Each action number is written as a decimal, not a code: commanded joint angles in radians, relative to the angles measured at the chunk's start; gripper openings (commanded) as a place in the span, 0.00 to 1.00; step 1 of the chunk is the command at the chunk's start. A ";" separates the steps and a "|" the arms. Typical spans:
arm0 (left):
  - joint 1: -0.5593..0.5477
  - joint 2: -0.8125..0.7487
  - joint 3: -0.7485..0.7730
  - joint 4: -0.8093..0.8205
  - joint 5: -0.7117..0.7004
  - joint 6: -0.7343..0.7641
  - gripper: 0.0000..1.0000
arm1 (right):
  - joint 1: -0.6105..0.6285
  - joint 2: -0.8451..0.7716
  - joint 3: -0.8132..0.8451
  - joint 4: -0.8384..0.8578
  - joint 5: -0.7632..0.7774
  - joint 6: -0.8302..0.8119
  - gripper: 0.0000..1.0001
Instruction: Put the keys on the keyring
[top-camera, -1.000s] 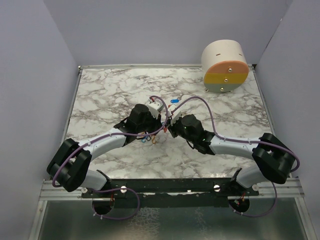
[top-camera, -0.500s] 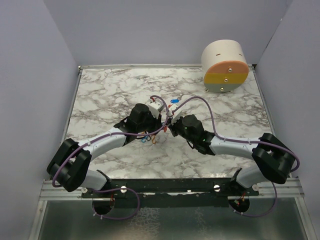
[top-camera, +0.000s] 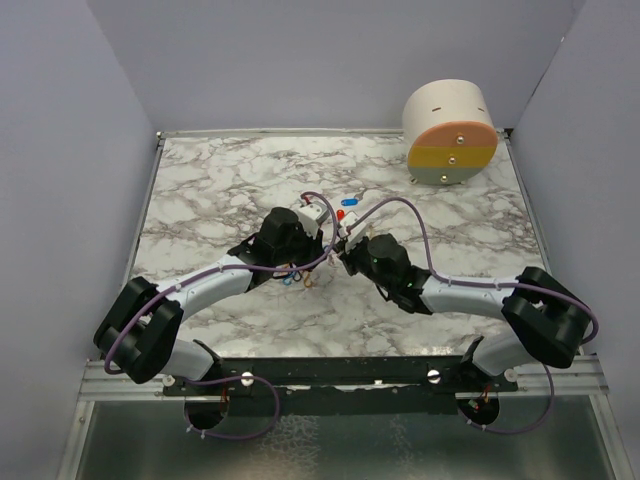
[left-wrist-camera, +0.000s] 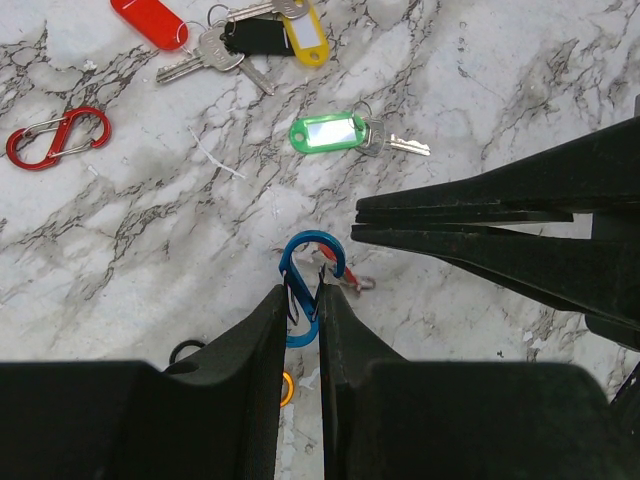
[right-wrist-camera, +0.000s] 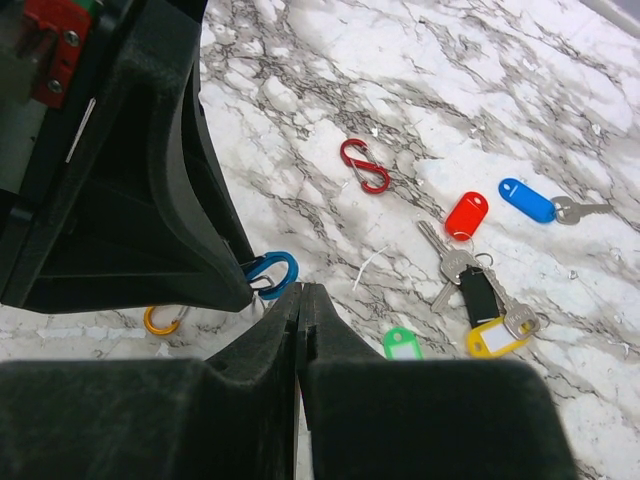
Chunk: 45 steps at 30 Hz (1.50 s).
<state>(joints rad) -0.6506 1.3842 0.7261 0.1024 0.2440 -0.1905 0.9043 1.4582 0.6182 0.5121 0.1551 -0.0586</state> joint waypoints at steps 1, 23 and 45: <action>-0.008 0.010 0.033 0.006 0.029 0.011 0.00 | 0.008 -0.030 -0.020 0.072 0.028 -0.019 0.01; 0.014 0.001 0.043 -0.061 -0.172 -0.054 0.00 | 0.007 -0.002 -0.022 -0.112 -0.135 0.140 0.46; 0.075 -0.047 -0.005 -0.046 -0.171 -0.068 0.00 | 0.008 0.149 0.008 -0.130 -0.223 0.329 0.49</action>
<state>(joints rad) -0.5816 1.3609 0.7345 0.0402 0.0780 -0.2558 0.9043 1.5829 0.6067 0.3809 -0.0631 0.2310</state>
